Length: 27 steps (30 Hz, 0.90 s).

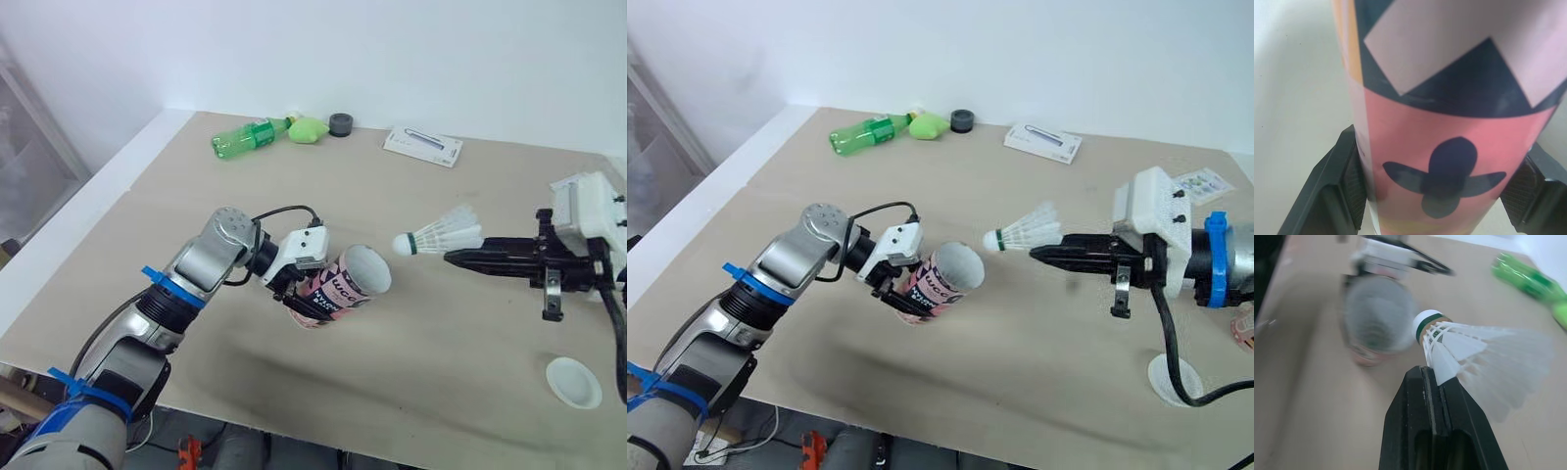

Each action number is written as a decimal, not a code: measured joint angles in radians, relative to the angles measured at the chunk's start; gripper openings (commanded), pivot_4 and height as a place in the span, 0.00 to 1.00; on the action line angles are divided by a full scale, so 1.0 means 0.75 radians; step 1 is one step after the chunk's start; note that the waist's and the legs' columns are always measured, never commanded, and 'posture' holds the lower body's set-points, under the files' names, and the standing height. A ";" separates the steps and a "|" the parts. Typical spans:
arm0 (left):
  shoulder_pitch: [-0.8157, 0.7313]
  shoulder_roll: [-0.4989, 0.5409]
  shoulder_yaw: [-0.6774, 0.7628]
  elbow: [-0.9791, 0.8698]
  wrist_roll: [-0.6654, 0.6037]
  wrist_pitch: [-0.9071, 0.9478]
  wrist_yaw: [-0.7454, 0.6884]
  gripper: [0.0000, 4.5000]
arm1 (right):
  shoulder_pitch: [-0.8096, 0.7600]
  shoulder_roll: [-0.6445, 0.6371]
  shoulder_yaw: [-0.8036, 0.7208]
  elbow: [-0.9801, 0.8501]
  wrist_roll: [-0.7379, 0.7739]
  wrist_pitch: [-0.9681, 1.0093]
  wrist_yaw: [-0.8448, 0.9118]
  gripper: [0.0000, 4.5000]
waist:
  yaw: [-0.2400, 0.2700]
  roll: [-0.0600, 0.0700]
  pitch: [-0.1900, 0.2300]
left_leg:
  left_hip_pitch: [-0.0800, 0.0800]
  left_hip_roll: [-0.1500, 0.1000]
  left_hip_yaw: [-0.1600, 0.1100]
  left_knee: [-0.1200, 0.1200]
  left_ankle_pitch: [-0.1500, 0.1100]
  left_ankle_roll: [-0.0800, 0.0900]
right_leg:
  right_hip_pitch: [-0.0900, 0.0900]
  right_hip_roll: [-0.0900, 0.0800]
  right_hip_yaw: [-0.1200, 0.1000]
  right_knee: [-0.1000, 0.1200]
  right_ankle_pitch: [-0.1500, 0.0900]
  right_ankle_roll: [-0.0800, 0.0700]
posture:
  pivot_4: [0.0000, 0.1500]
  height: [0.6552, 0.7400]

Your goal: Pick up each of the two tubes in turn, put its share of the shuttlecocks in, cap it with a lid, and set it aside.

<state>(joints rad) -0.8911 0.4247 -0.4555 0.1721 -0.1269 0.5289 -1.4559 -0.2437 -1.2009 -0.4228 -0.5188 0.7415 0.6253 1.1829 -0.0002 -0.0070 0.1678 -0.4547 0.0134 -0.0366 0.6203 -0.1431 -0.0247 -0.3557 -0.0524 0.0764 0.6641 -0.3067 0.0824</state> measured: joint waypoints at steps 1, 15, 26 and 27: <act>-0.005 -0.002 -0.001 0.006 -0.002 0.001 -0.006 0.68 | -0.033 -0.028 0.041 -0.008 -0.004 -0.016 0.019 0.02 | 0.000 0.000 0.000 | 0.000 -0.001 0.003 0.000 0.000 0.000 | -0.001 -0.003 0.000 0.000 0.000 0.000 | 1.00 0.87; -0.019 -0.005 -0.001 0.022 -0.011 -0.004 -0.018 0.68 | -0.444 0.130 0.564 0.038 -0.181 -0.139 0.051 0.20 | 0.005 -0.001 0.001 | -0.008 -0.001 0.003 -0.001 0.001 -0.001 | -0.012 -0.003 0.000 0.002 0.005 0.001 | 1.00 0.87; -0.019 -0.006 -0.001 0.019 -0.012 -0.004 -0.016 0.68 | -0.494 0.161 0.542 0.043 -0.090 -0.037 0.091 0.99 | 0.008 -0.001 0.001 | -0.008 -0.001 0.002 -0.001 0.001 -0.001 | -0.012 -0.003 0.000 0.002 0.006 0.001 | 1.00 0.87; -0.018 -0.007 -0.001 0.018 -0.012 -0.004 -0.016 0.68 | -0.474 0.150 0.496 0.049 -0.058 -0.013 0.098 0.99 | 0.008 -0.001 0.001 | -0.009 -0.002 0.002 -0.001 0.001 -0.001 | -0.011 -0.003 0.000 0.002 0.006 0.001 | 1.00 0.87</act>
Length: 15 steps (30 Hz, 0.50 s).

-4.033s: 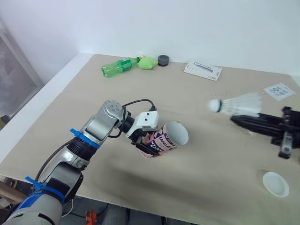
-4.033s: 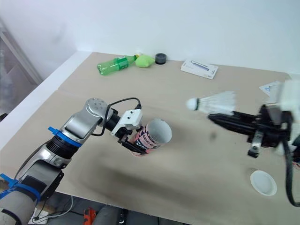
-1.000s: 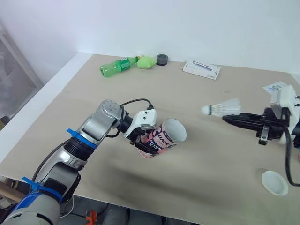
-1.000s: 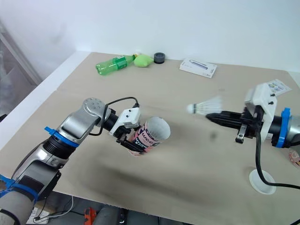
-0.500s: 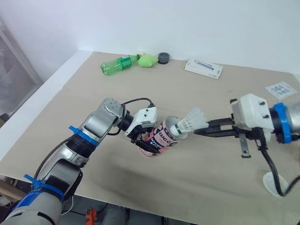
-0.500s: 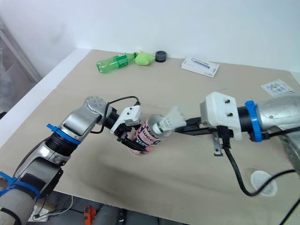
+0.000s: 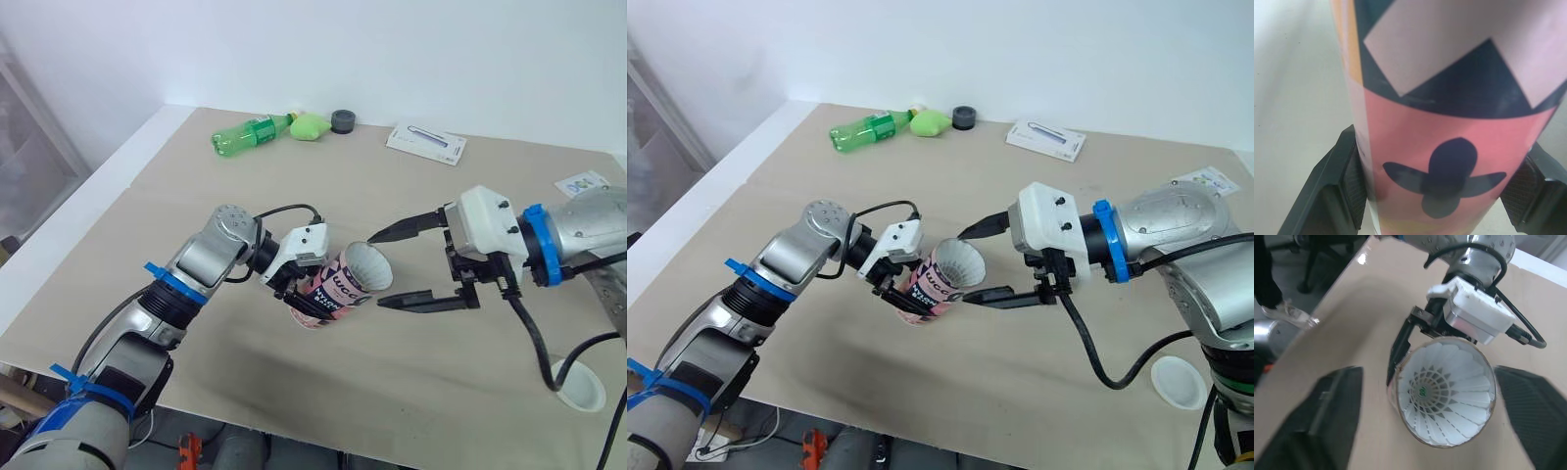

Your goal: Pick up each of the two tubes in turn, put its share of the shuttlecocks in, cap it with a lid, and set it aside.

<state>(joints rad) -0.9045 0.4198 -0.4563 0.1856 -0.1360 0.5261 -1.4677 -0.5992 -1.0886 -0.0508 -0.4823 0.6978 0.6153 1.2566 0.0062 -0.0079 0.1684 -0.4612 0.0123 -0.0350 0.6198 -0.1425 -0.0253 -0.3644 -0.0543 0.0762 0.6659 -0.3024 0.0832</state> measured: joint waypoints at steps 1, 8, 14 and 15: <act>0.001 0.000 0.000 -0.001 0.000 0.000 0.000 0.68 | 0.010 -0.008 -0.030 0.009 0.024 0.017 0.004 0.94 | 0.000 0.000 0.000 | 0.000 0.000 0.000 0.000 0.000 0.000 | 0.000 0.000 0.000 0.000 0.000 0.000 | 1.00 0.87; 0.001 0.004 0.001 0.004 0.002 -0.009 -0.001 0.68 | 0.051 -0.015 -0.162 0.069 0.189 0.205 -0.058 0.35 | -0.001 0.000 0.000 | 0.001 0.002 0.000 0.000 0.000 0.001 | -0.001 0.002 0.000 0.001 0.001 -0.002 | 1.00 0.87; -0.004 0.000 0.000 0.016 0.003 -0.016 -0.004 0.68 | -0.072 0.001 0.084 0.074 0.080 0.182 0.008 0.02 | -0.002 0.000 0.000 | 0.000 0.002 0.001 0.001 0.001 0.001 | -0.002 0.002 0.000 0.001 0.001 -0.002 | 1.00 0.87; -0.003 0.000 0.000 0.016 0.003 -0.020 -0.004 0.68 | -0.095 0.008 0.115 0.077 0.059 0.171 0.022 0.02 | -0.001 0.000 0.000 | 0.000 0.002 0.001 0.001 0.001 0.000 | -0.002 0.002 0.000 0.001 0.001 -0.001 | 1.00 0.87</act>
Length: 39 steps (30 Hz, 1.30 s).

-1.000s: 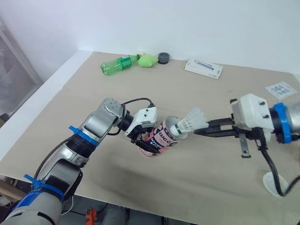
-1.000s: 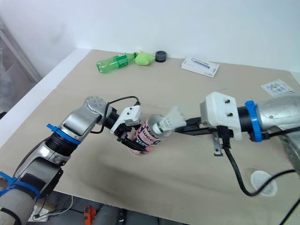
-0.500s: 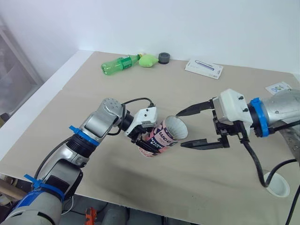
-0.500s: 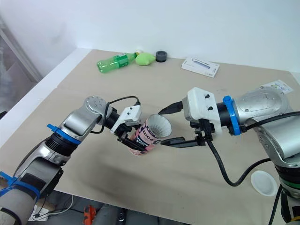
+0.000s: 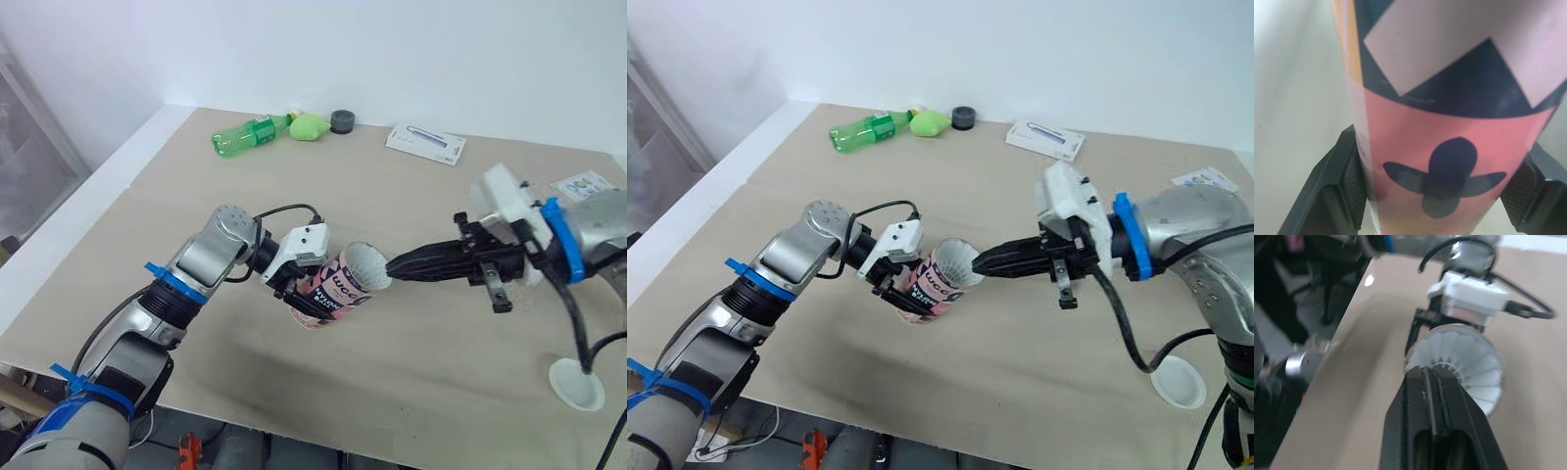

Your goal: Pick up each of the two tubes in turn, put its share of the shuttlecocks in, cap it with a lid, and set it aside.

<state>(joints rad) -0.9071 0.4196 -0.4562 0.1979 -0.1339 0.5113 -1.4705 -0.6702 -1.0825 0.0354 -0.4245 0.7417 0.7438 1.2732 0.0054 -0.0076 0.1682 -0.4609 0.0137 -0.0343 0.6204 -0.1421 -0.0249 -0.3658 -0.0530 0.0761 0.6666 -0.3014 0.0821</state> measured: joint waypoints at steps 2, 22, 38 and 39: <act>0.000 -0.002 -0.001 0.001 0.000 -0.002 0.000 0.68 | -0.047 0.003 0.073 0.024 -0.064 -0.035 0.048 0.02 | 0.000 0.000 0.000 | 0.000 0.000 0.000 0.001 0.000 0.000 | 0.000 0.000 0.000 0.000 0.000 0.000 | 1.00 0.87; 0.005 0.001 0.002 -0.013 0.008 0.007 0.014 0.68 | -0.440 0.322 0.631 0.403 -0.709 -0.473 0.387 0.02 | -0.001 0.000 0.000 | 0.000 0.000 -0.001 0.002 0.003 -0.005 | -0.001 0.002 -0.001 0.005 0.002 0.000 | 1.00 0.87; 0.016 0.022 0.009 -0.032 -0.001 0.028 0.031 0.68 | -0.487 0.396 0.623 0.494 -0.693 -0.422 0.400 0.02 | -0.003 0.000 0.000 | 0.001 0.003 -0.004 0.003 0.006 -0.008 | -0.005 0.006 -0.001 0.020 -0.001 -0.005 | 1.00 0.87; 0.016 0.022 0.009 -0.032 -0.002 0.028 0.030 0.68 | -0.493 0.378 0.604 0.494 -0.676 -0.410 0.400 0.02 | -0.003 0.000 0.000 | 0.001 0.003 -0.004 0.003 0.006 -0.008 | -0.005 0.006 -0.001 0.019 -0.002 -0.005 | 1.00 0.87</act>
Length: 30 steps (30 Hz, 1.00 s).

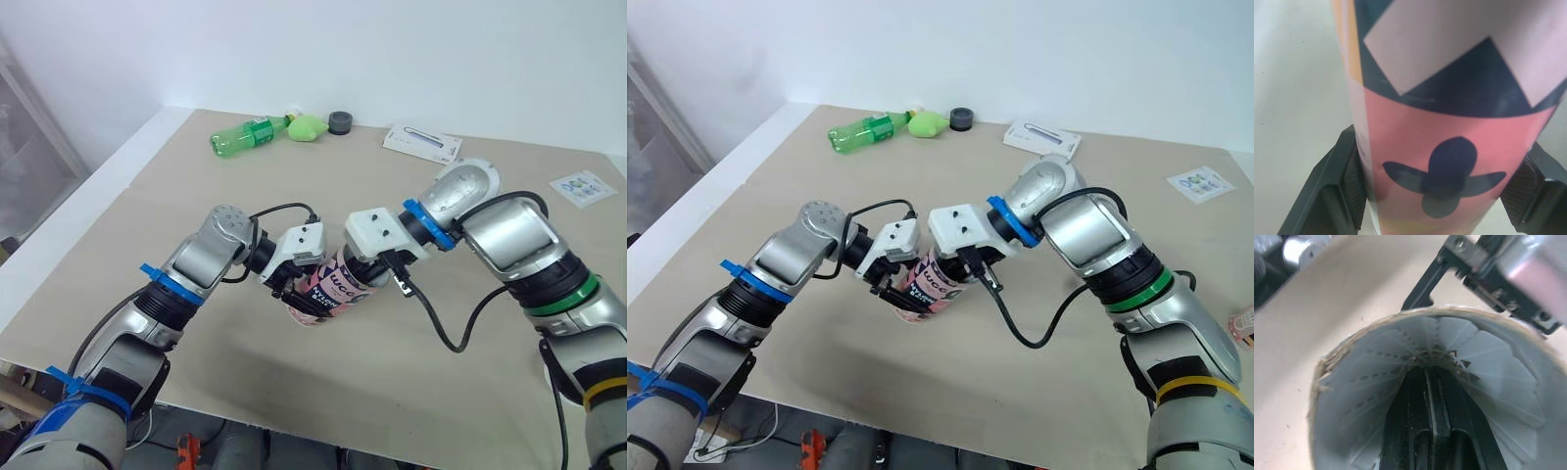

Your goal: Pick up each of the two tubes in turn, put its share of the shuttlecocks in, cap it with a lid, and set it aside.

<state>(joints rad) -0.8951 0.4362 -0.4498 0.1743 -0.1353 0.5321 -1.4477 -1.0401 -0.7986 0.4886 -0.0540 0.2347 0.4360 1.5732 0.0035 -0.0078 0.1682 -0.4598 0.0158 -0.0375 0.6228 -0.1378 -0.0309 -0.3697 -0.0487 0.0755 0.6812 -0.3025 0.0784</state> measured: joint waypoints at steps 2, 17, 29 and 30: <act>0.000 0.000 0.000 0.001 0.000 -0.001 -0.002 0.68 | -0.001 -0.026 -0.050 -0.005 0.039 0.033 0.000 0.02 | 0.000 0.000 0.000 | 0.000 0.000 0.000 0.000 0.000 0.000 | 0.000 0.000 0.000 0.000 0.000 0.000 | 1.00 0.87; -0.010 -0.020 0.000 0.038 -0.002 -0.039 -0.019 0.68 | 0.140 -0.232 -0.449 -0.154 0.302 0.305 -0.057 0.02 | 0.003 0.000 0.000 | -0.001 -0.002 -0.002 -0.001 0.000 0.000 | 0.000 -0.001 0.000 -0.001 -0.002 0.001 | 1.00 0.87; 0.112 -0.092 0.096 -0.050 -0.144 -0.103 0.029 0.68 | 0.756 -0.221 -1.126 -0.429 0.651 0.575 -0.451 0.02 | -0.004 -0.003 0.004 | -0.005 -0.001 -0.007 -0.003 0.000 0.000 | -0.003 0.001 -0.002 0.001 -0.002 -0.001 | 1.00 0.87; 0.112 -0.098 0.113 -0.057 -0.160 -0.110 0.031 0.68 | 0.807 -0.227 -1.185 -0.456 0.667 0.587 -0.480 0.02 | -0.005 -0.003 0.004 | -0.004 -0.001 -0.007 -0.004 0.001 0.000 | -0.003 0.002 -0.002 0.001 -0.002 -0.001 | 1.00 0.87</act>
<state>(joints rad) -0.8113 0.3627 -0.3652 0.1317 -0.2556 0.4495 -1.4241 -0.4352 -0.9687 -0.4002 -0.3963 0.7353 0.8765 1.2135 -0.0004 -0.0097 0.1712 -0.4631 0.0151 -0.0431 0.6198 -0.1374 -0.0306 -0.3716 -0.0469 0.0743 0.6817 -0.3037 0.0775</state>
